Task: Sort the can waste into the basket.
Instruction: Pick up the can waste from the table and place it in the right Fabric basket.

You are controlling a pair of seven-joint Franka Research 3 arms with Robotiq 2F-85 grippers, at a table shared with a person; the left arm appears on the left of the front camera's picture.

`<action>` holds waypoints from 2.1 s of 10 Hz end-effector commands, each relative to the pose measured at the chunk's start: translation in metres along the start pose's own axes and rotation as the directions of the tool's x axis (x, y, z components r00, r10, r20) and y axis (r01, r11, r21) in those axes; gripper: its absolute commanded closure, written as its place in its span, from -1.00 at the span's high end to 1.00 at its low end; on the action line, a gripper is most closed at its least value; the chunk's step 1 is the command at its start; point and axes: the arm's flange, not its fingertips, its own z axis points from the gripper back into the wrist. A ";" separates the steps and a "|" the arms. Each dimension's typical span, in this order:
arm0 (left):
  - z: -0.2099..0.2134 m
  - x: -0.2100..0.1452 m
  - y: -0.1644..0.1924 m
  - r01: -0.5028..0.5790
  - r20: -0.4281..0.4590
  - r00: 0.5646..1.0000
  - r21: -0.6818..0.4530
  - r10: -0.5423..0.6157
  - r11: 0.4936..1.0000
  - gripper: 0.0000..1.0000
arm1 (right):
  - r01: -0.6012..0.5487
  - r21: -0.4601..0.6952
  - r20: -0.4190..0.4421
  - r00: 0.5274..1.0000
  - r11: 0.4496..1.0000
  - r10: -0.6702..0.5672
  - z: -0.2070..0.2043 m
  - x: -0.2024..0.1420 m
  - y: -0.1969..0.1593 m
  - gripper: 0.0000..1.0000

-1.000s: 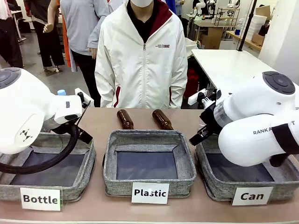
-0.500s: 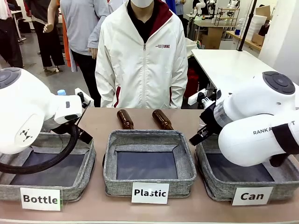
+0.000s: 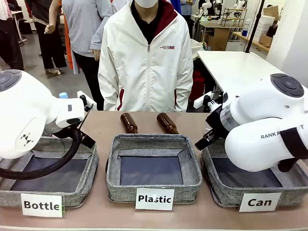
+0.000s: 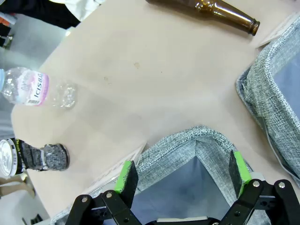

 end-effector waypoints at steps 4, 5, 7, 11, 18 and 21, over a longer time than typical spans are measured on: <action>0.153 -0.010 -0.002 0.033 0.197 0.980 -0.233 0.014 0.972 1.00 | 0.245 0.073 -0.011 0.969 0.967 -0.245 0.147 -0.007 -0.003 1.00; 0.192 -0.033 0.017 0.092 0.210 0.977 -0.355 -0.016 0.930 1.00 | 0.338 0.179 -0.015 0.940 0.924 -0.341 0.194 -0.026 -0.013 1.00; 0.221 -0.094 0.070 0.002 0.167 0.981 -0.533 0.102 0.846 1.00 | 0.487 0.359 0.039 0.845 0.796 -0.534 0.258 -0.098 -0.058 1.00; 0.198 -0.234 0.232 -0.300 0.132 0.751 -0.805 0.647 0.512 1.00 | 0.662 0.605 0.128 0.468 0.443 -0.875 0.267 -0.259 -0.151 1.00; 0.152 -0.226 0.239 -0.271 0.123 0.462 -0.923 0.879 0.272 1.00 | 0.647 0.762 -0.099 0.157 0.027 -0.983 0.182 -0.366 -0.205 1.00; 0.138 -0.233 0.233 -0.317 0.087 0.460 -0.913 0.883 0.256 1.00 | 0.670 0.740 -0.089 0.171 0.050 -0.981 0.182 -0.362 -0.208 1.00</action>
